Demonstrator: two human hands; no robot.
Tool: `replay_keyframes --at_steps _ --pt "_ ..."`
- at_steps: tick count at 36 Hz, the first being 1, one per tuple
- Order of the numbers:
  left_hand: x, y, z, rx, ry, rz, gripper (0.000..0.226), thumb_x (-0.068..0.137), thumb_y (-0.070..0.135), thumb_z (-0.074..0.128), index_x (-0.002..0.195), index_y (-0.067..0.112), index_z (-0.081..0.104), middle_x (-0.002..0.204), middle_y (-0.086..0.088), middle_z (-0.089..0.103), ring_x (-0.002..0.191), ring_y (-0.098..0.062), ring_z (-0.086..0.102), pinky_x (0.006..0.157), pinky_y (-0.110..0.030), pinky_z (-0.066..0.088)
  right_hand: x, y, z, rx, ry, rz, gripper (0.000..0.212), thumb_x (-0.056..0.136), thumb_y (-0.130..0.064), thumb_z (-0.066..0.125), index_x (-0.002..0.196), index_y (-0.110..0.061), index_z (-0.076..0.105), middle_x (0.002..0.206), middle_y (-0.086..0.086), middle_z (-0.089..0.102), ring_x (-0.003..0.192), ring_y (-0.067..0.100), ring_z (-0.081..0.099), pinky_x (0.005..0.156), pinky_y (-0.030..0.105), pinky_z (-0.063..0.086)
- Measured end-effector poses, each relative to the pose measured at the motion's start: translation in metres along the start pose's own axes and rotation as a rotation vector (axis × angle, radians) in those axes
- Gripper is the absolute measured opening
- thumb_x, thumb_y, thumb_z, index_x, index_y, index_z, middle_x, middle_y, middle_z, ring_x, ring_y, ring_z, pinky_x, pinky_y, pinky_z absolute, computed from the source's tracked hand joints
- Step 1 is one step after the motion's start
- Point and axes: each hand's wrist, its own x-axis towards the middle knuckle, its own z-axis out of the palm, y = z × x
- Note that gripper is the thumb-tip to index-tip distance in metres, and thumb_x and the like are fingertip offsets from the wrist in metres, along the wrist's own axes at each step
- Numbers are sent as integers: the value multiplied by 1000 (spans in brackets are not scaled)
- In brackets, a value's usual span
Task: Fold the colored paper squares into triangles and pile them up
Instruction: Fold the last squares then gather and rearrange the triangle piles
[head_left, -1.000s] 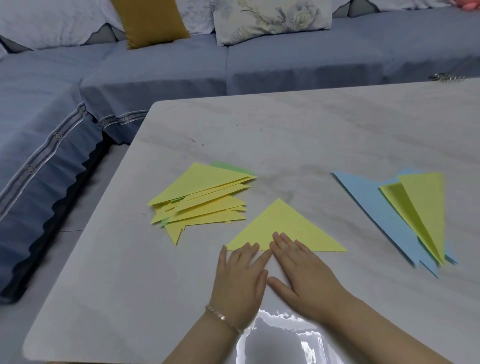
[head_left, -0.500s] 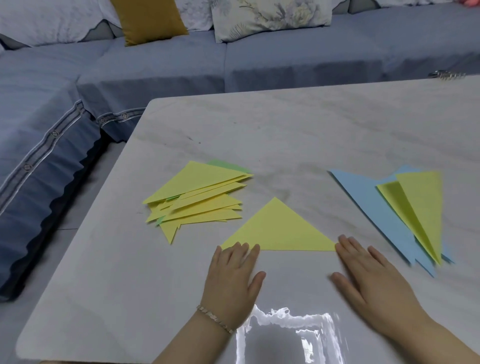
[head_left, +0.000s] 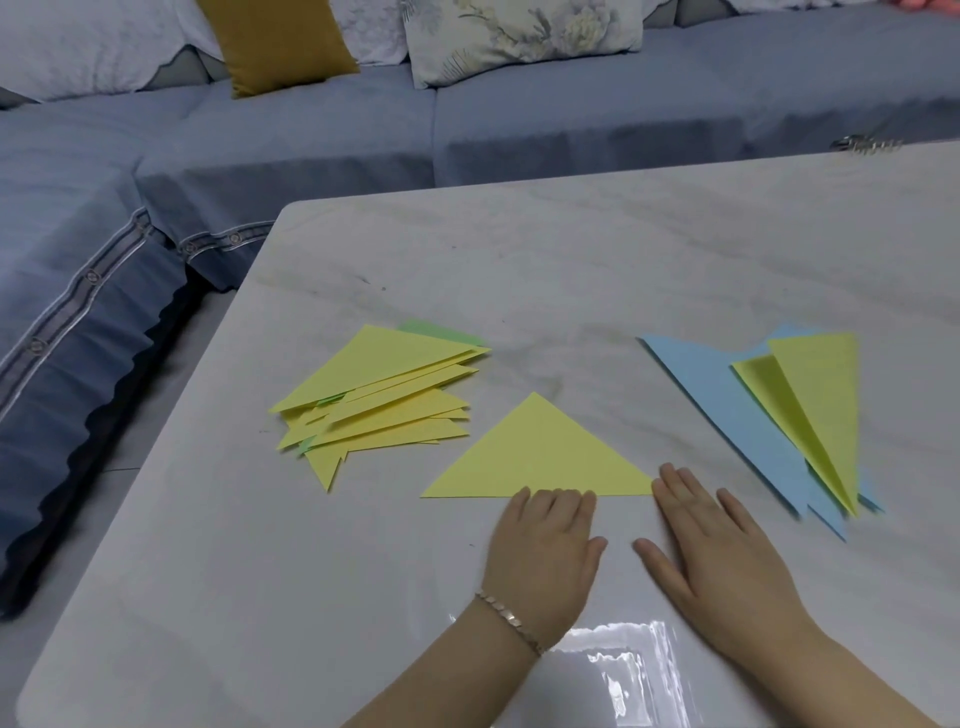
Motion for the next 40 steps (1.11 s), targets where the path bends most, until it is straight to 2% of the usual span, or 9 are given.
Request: replay_keyframes --at_steps 8,14,17,21,23,27,31,37,40 --pt "-21 -29 -11 -7 29 -93 43 82 39 39 105 17 69 95 6 68 81 -15 58 78 -25 52 0 1 1 -7 -13 9 79 95 -56 8 120 -2 60 130 10 56 124 15 38 107 26 9" --pt "-37 -63 -22 73 55 -209 45 85 37 39 99 7 70 88 -3 67 74 -24 61 74 -29 35 0 1 0 -14 -18 5 79 95 -56 8 121 -2 60 130 10 56 125 14 38 108 25 8" --pt "-49 -85 -31 126 59 -234 47 89 36 34 96 9 72 87 -2 68 73 -25 62 72 -31 41 0 1 1 -11 -15 2 80 95 -56 8 121 -1 60 130 10 56 125 13 34 108 25 8" --pt "-46 -90 -49 151 -70 -329 39 82 36 38 79 19 72 76 3 65 65 -24 60 65 -32 44 0 1 2 -10 7 -5 80 95 -56 8 122 -1 59 131 10 55 126 13 33 107 26 8" --pt "-30 -85 -60 68 -171 -470 41 85 40 35 73 20 69 77 4 61 72 -23 59 64 -31 42 1 0 3 -10 30 0 80 95 -56 8 121 -1 60 131 10 55 125 14 35 107 28 12" --pt "4 -87 -62 -221 -182 -744 42 83 52 54 110 19 56 113 2 54 108 -20 49 84 -30 42 2 -4 3 -17 77 13 77 95 -53 11 115 -1 63 126 12 59 118 24 55 98 35 25" --pt "24 -81 -57 -198 -363 -737 60 75 51 65 119 18 43 115 -5 52 107 -26 52 81 -32 42 5 -9 3 0 114 67 61 82 -46 35 110 -1 66 121 13 62 111 28 60 95 34 26" --pt "34 -77 -53 -283 -420 -740 26 77 34 65 87 22 45 100 -1 58 102 -26 53 76 -28 39 7 -21 4 66 134 141 57 79 -41 37 102 1 66 115 17 64 108 31 62 95 35 26" --pt "33 -73 -56 -287 -370 -641 22 81 27 62 70 19 45 89 -1 49 105 -29 48 78 -29 37 7 -21 3 79 120 149 56 78 -42 37 102 0 66 115 16 64 108 31 62 96 35 25"
